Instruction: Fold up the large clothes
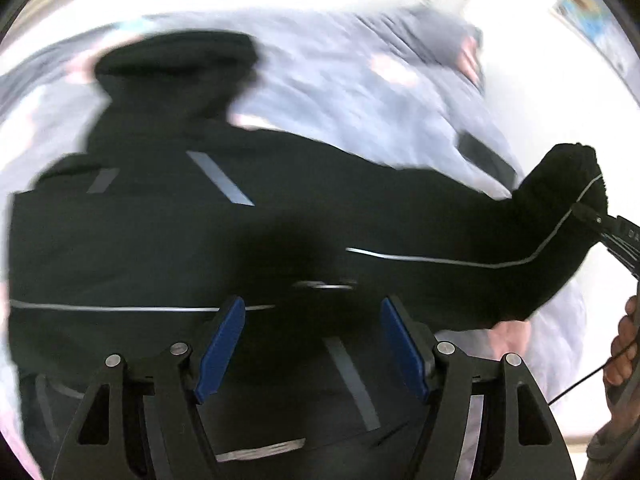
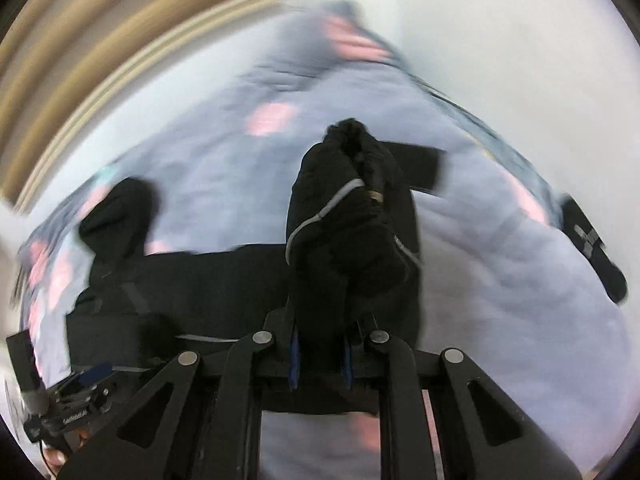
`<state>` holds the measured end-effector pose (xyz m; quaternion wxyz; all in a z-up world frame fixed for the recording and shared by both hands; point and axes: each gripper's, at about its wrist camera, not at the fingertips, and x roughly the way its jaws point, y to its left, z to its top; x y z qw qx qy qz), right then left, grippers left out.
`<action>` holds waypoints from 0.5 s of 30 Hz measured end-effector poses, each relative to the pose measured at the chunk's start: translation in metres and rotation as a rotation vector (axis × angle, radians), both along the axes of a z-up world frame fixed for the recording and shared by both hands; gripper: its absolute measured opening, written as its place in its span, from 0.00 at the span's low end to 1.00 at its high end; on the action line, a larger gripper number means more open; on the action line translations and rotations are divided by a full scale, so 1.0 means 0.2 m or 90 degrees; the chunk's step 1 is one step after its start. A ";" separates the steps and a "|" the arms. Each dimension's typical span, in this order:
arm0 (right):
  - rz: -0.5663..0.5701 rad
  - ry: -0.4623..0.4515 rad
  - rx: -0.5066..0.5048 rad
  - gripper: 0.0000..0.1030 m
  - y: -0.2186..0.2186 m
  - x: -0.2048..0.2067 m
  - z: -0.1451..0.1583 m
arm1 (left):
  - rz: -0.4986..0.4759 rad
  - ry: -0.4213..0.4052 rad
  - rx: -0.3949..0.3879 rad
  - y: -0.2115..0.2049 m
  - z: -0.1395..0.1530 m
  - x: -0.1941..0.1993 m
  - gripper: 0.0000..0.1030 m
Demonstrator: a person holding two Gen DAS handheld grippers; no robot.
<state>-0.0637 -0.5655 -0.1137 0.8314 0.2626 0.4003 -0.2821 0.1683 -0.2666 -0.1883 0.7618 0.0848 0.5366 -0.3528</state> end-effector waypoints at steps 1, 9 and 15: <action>0.020 0.000 -0.012 0.18 0.08 0.07 0.03 | 0.015 -0.011 0.000 0.07 0.03 0.05 0.70; 0.238 0.032 -0.068 0.18 0.90 0.79 0.05 | 0.150 -0.070 0.010 0.75 0.13 0.30 0.70; 0.367 0.043 -0.066 0.18 1.44 1.22 -0.08 | 0.231 -0.069 0.031 1.10 0.02 0.45 0.70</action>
